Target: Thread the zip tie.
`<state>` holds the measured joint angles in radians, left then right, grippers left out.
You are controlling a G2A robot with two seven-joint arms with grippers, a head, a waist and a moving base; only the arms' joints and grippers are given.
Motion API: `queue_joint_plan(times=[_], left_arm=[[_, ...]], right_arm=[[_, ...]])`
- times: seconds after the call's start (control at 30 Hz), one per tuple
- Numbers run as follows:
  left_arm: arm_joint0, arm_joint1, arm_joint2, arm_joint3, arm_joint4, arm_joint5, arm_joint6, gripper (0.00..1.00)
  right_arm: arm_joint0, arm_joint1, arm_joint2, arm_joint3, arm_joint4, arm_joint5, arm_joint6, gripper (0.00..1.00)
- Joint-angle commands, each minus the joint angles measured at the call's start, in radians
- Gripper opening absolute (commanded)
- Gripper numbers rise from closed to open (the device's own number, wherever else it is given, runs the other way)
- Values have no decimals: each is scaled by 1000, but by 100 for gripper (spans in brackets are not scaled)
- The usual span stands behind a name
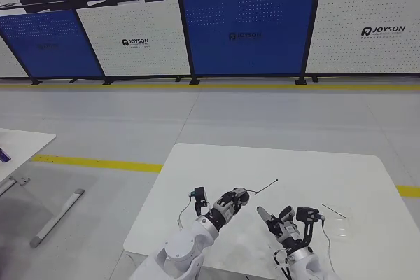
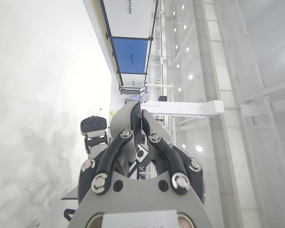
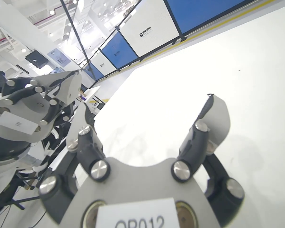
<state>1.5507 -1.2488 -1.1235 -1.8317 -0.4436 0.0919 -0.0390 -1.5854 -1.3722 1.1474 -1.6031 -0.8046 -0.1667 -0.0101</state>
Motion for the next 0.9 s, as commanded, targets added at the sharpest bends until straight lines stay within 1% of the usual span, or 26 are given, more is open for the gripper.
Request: queue_joint_plan(times=[0.0,0.2,0.3,0.33,0.37,0.4,0.63,0.8,0.83,0.87], left_arm=[[0,0,0,0,2,-1,1,0],[-1,0,2,2,1,-2,1,0],[-7,-2,13,6,-19,14,-19,0],[-9,-2,15,7,-22,19,-21,0],[-12,-4,16,10,-27,23,-13,0],[-13,-4,16,11,-28,23,-11,0],[-13,-4,16,11,-28,23,-11,0],[-19,-6,29,18,-24,20,-11,0],[-20,-6,31,18,-24,20,-10,0],[-21,-7,32,18,-24,21,-10,0]], right_arm=[[0,0,0,0,2,0,0,100],[4,0,-4,5,-8,4,15,100],[19,2,-12,8,-48,4,22,100],[21,2,-15,9,-68,14,16,100],[24,0,-21,6,-87,39,2,100],[25,-1,-25,4,-90,47,-8,100],[25,-1,-25,6,-90,50,-4,100],[44,-2,-31,16,-86,59,16,100],[49,-2,-33,17,-87,58,21,65],[54,-2,-36,18,-90,59,29,42]])
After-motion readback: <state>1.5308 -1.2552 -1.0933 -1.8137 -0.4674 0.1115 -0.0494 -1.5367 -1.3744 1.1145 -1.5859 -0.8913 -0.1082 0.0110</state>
